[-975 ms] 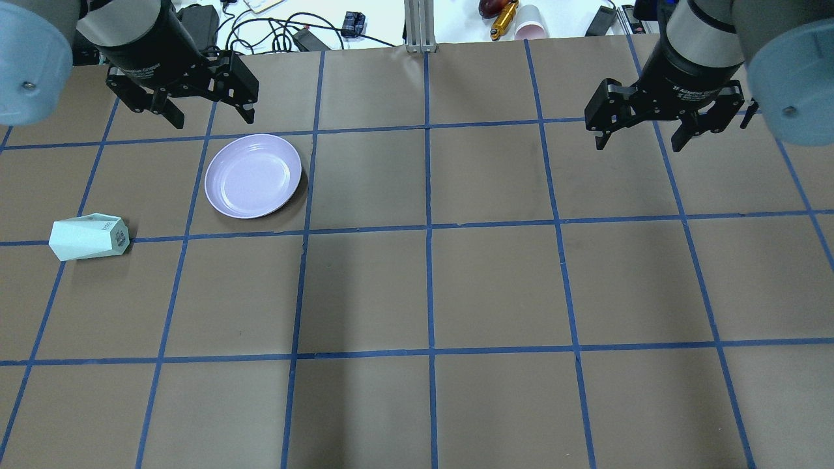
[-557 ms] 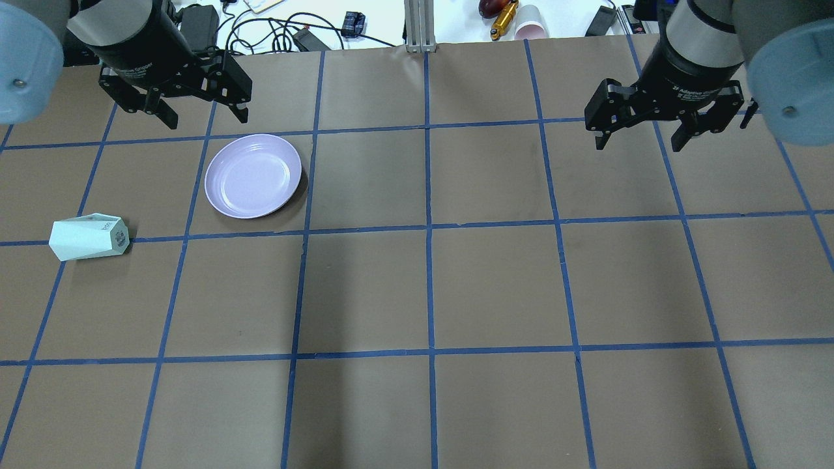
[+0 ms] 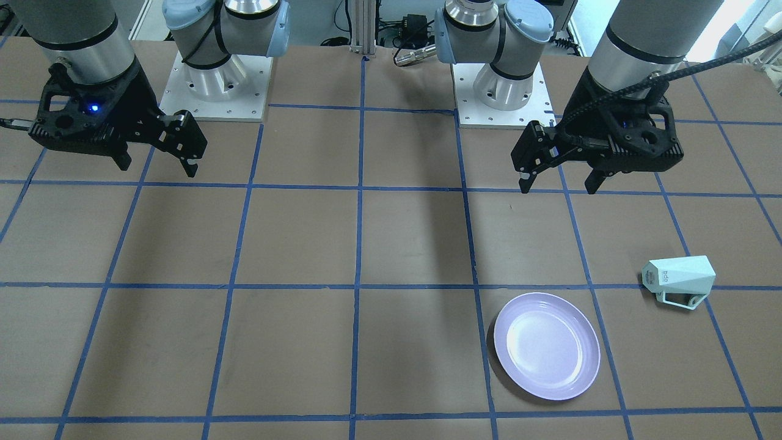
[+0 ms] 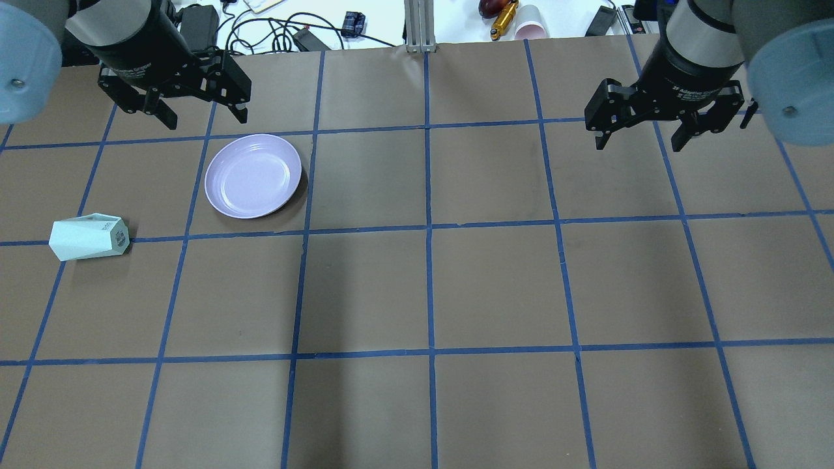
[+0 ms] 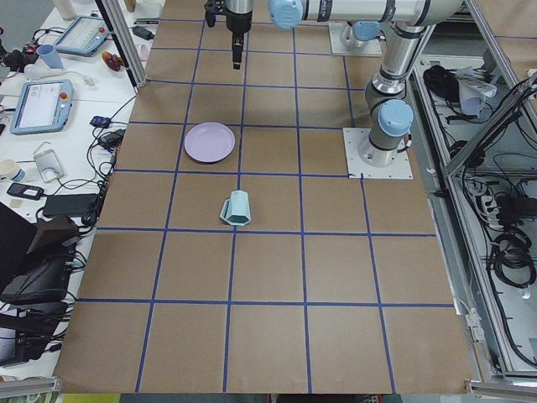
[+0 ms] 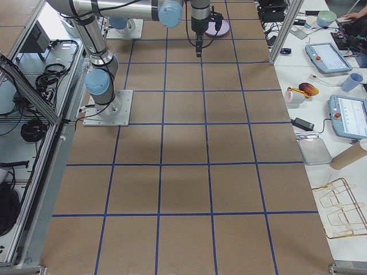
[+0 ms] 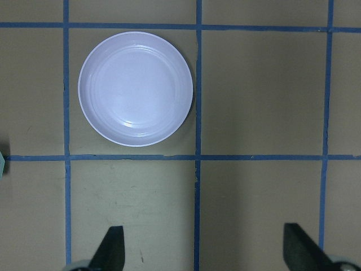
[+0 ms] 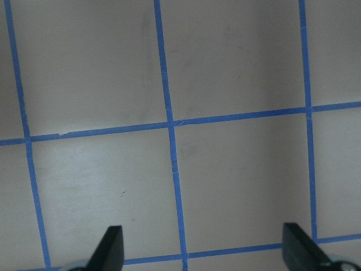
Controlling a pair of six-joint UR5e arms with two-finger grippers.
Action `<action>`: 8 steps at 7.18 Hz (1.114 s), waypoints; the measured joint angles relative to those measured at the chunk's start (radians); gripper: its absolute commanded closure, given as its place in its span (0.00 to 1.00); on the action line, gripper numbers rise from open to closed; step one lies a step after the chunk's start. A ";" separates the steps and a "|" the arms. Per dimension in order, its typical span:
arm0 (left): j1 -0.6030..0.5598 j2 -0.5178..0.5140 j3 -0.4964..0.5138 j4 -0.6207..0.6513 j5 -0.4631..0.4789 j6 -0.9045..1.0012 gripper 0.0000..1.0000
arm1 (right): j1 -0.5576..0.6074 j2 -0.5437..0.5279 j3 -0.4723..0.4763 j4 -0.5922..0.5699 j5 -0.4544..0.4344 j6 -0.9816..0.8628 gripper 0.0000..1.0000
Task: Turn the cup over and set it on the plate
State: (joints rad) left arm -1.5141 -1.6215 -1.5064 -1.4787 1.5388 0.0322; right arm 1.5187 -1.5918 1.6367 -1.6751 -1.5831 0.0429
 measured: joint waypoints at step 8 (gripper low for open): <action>0.289 0.011 0.008 -0.106 -0.024 0.319 0.00 | 0.000 0.000 0.000 0.000 0.000 0.000 0.00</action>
State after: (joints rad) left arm -1.2247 -1.6107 -1.4984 -1.5849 1.5144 0.3517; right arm 1.5187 -1.5922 1.6368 -1.6751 -1.5831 0.0430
